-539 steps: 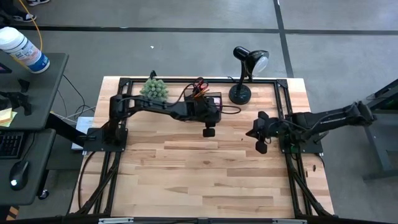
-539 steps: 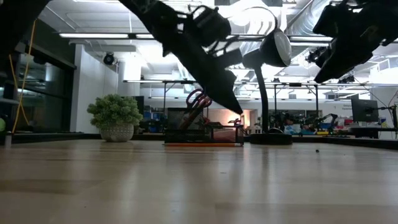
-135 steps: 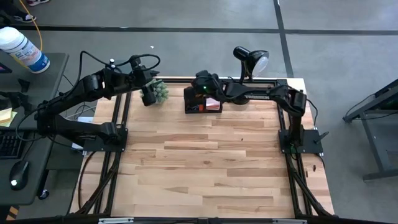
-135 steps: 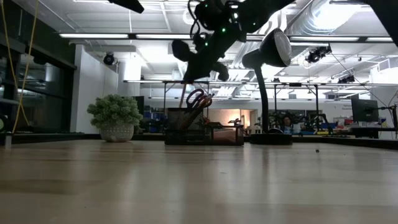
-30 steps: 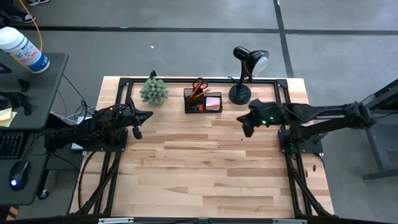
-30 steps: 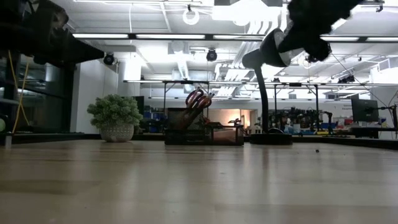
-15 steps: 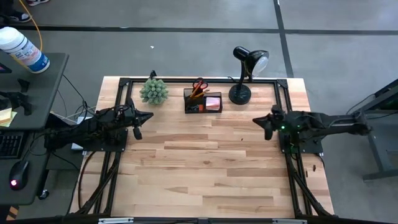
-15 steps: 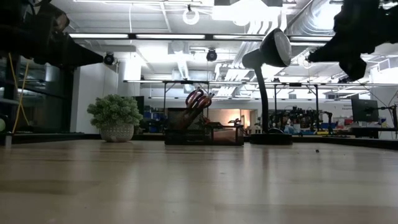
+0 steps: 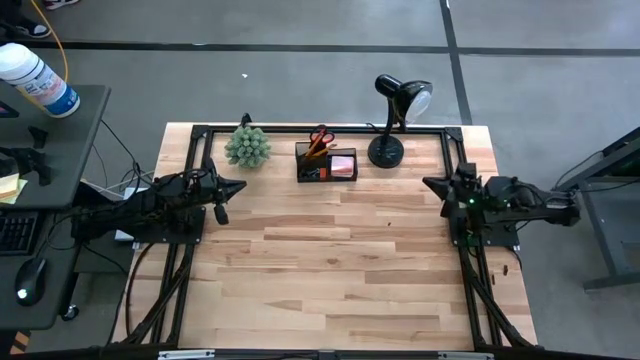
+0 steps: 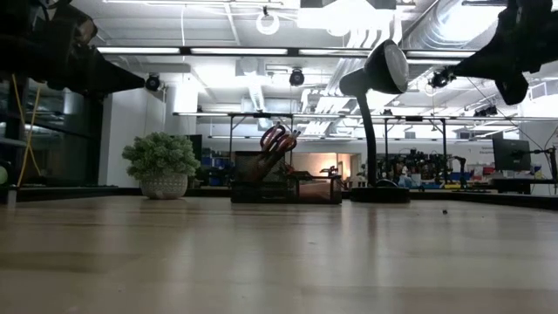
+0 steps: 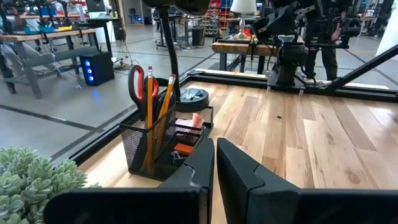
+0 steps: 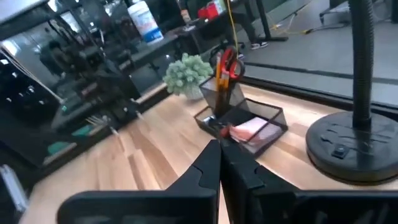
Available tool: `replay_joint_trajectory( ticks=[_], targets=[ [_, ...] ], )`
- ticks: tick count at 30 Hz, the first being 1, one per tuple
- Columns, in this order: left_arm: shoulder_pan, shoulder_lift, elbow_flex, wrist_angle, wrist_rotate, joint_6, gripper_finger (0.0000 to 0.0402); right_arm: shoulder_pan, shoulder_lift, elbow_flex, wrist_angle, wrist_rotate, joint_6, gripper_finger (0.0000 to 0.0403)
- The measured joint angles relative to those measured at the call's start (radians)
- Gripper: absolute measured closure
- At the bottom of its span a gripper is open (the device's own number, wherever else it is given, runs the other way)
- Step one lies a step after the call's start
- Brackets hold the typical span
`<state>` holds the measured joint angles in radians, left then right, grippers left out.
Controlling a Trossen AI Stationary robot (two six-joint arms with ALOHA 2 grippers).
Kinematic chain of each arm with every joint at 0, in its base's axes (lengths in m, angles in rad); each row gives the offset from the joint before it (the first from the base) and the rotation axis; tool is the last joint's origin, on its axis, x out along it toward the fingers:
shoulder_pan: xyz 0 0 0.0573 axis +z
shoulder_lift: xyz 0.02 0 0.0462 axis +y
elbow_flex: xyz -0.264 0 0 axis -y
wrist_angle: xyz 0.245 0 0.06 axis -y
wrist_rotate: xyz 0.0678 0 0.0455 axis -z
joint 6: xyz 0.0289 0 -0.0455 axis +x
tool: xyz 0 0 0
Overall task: Pick and place office supplies into organizer
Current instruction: Return to Home Position
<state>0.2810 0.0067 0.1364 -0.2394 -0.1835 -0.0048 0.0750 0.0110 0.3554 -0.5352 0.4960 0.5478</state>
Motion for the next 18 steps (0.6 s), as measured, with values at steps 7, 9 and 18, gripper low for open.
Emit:
replay_joint_trajectory(
  ticks=[7, 9, 18],
  targets=[
    [0.0, 0.0, 0.0, -0.003, 0.001, 0.0, 0.0388, 0.0, -0.006, -0.156, 0.239, 0.015, 0.013, 0.0403],
    [0.0, 0.0, 0.0, -0.003, 0.001, 0.0, 0.0387, 0.0, -0.006, -0.215, 0.37, 0.006, -0.005, 0.0403],
    [0.0, 0.0, 0.0, -0.003, 0.003, 0.0, 0.0387, -0.004, -0.006, -0.346, 0.618, -0.048, -0.041, 0.0403]
  ],
)
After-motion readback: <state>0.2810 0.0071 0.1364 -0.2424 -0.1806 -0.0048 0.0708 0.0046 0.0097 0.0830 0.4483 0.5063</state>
